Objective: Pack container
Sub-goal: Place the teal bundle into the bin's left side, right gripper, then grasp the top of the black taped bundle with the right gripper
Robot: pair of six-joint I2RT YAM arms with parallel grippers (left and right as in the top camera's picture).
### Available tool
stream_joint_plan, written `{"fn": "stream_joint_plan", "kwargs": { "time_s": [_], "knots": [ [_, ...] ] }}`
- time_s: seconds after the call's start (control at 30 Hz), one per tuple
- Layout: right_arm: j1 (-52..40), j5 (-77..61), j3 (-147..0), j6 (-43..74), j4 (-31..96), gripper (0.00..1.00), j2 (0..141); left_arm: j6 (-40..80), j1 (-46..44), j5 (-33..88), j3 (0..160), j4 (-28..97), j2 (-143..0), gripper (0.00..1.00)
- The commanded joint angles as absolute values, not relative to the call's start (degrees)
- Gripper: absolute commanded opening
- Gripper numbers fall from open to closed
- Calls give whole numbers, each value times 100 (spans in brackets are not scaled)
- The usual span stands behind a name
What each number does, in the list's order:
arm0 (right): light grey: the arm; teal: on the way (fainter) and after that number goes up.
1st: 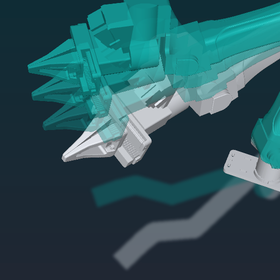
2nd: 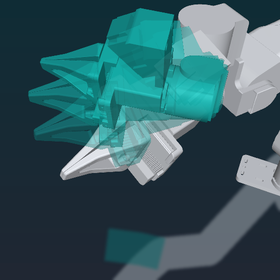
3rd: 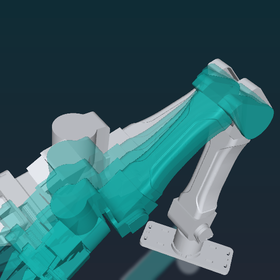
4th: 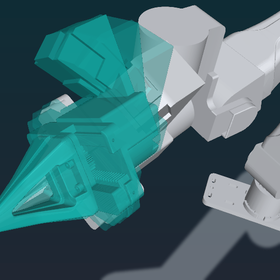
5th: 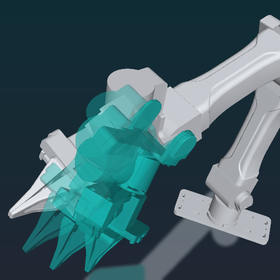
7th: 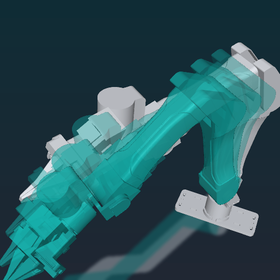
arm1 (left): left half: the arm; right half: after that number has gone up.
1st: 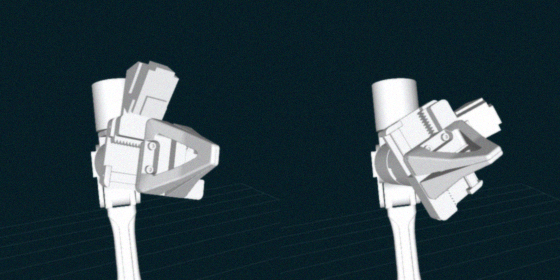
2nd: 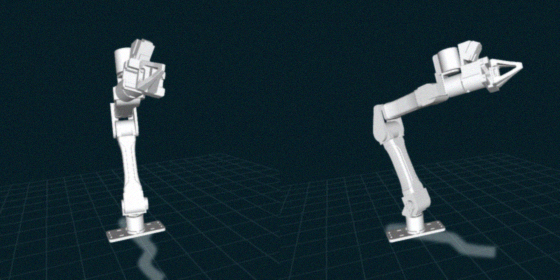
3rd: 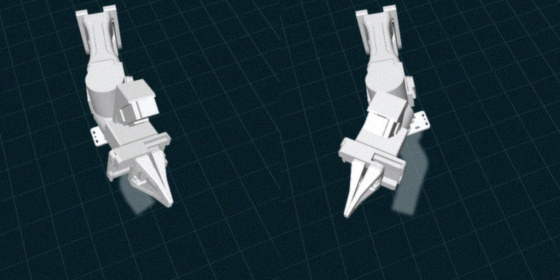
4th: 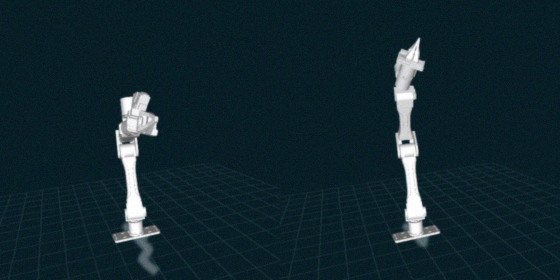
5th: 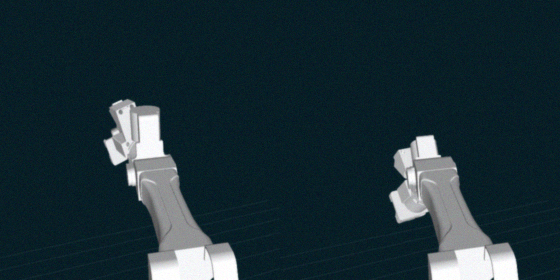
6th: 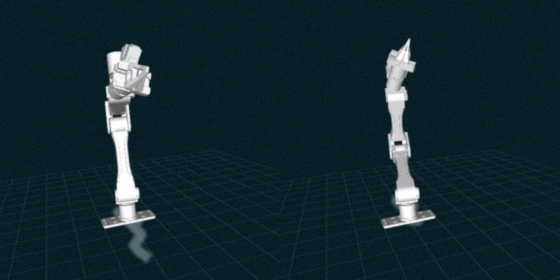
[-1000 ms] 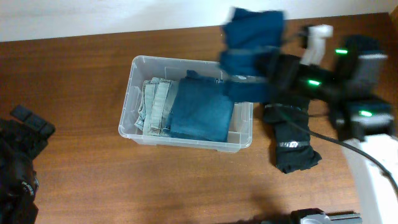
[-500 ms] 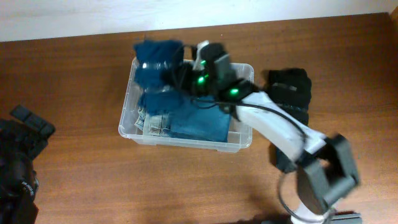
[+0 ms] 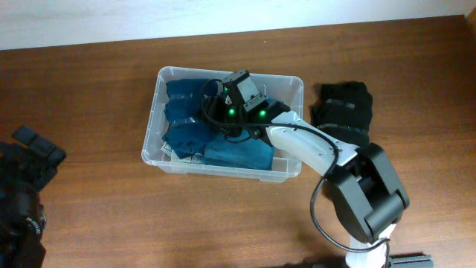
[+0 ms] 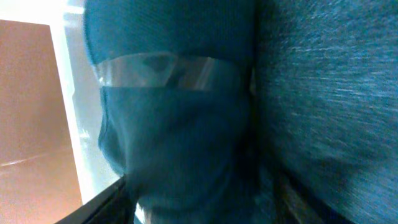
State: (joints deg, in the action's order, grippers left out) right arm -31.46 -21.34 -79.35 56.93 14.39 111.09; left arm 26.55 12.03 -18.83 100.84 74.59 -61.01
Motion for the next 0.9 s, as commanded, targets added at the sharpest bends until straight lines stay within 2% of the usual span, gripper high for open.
{"fn": "stream_joint_plan", "kwargs": {
  "time_s": [0.0,0.17,0.33,0.37,0.47,0.57,0.7,0.87],
  "knots": [
    [-3015,-1229,-7996,4584,1855,64,10304,2561,1227,-1879,10121,7472,-6099,100],
    [-2641,71,-7996,3538,2873,65,8814,2561,1227,-1879,10121,7472,-6099,99],
    [-1640,32,-7996,3341,3870,82,7546,2561,1227,-1879,10121,7472,-6099,99],
    [-1009,-45,-7996,3336,4359,89,7188,2561,1227,-1879,10121,7472,-6099,99],
    [158,-438,-7996,3002,5030,100,6904,2561,1227,-1879,10121,7472,-6099,99],
    [1422,-1170,-7994,2241,5555,99,6989,2561,1227,-1879,10121,7472,-6099,99],
    [2628,-1778,-7994,1468,5972,99,7511,2561,1227,-1879,10121,7472,-6099,99],
    [3277,-2121,-7994,718,6346,99,8488,2561,1227,-1879,10121,7472,-6099,99]
  ]
}}
